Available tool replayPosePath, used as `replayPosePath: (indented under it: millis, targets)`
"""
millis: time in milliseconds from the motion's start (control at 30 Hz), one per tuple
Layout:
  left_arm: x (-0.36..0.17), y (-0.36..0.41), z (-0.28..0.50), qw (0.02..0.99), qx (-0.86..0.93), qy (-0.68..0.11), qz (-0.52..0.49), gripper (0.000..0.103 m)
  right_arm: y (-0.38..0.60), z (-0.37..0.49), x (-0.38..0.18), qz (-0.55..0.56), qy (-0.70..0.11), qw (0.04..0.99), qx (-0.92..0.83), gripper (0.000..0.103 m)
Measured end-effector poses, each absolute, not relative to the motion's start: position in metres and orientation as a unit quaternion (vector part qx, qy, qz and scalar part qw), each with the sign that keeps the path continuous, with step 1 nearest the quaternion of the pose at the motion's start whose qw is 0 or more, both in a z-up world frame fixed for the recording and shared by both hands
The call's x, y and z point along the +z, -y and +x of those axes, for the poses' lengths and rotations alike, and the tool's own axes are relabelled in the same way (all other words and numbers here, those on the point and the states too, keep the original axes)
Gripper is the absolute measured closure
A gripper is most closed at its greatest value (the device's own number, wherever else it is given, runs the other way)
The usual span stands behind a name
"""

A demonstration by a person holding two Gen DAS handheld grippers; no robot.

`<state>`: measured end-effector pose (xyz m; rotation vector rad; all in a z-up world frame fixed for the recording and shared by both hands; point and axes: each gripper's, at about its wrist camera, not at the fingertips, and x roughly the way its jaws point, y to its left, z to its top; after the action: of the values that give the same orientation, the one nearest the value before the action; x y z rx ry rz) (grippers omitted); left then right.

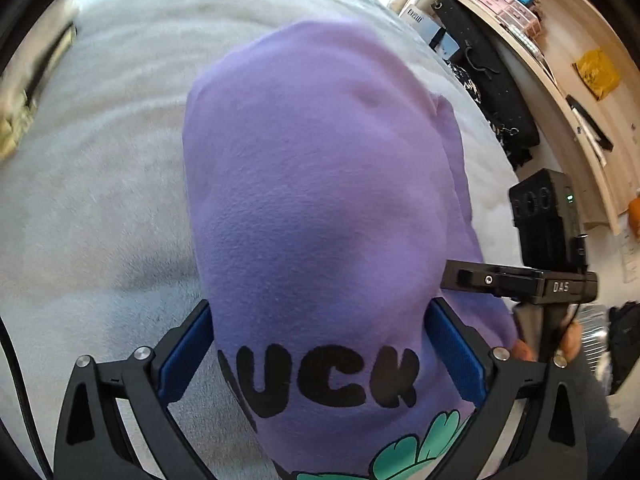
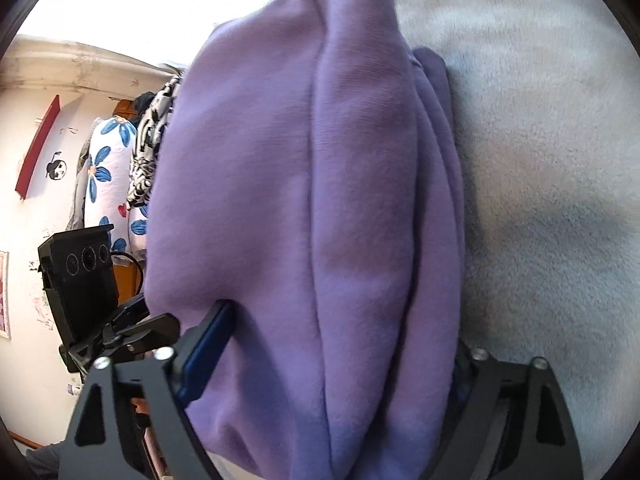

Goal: Fold large clothes
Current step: 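Close the left gripper on the printed end while the right gripper grips the other end, then lift the folded purple hoodie with both grippers and carry it to the clothes stack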

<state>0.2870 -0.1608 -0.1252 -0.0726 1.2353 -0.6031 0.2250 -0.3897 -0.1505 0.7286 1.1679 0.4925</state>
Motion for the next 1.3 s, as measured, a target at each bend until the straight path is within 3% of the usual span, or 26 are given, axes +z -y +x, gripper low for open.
replayPosePath:
  millis: [100,267,367,467,1133,1300]
  targets:
    - [-0.111,0.171,0.278,0.794,-0.275,-0.542,-0.002,0.011,0.388,0.220,-0.138,0.318,-0.507,0.765,0.237,0.028]
    - [-0.103,0.172,0.280,0.794,-0.276,-0.541,-0.006,0.012,0.384,0.217,-0.125,0.317,-0.496,0.772,0.238,0.029]
    - [-0.113,0.159,0.287,0.774,-0.279,-0.568,-0.022,0.010,0.387,0.217,-0.130,0.318,-0.504,0.769,0.232,0.033]
    - [-0.126,0.152,0.296,0.743,-0.291,-0.601,-0.047,0.001,0.391,0.220,-0.139,0.345,-0.508,0.754,0.233,0.034]
    - [-0.197,0.139,0.322,0.640,-0.403,-0.625,-0.194,0.000,0.397,0.233,-0.181,0.400,-0.519,0.708,0.264,0.034]
    - [-0.183,0.159,0.311,0.671,-0.386,-0.607,-0.181,0.000,0.390,0.228,-0.162,0.372,-0.504,0.733,0.266,0.042]
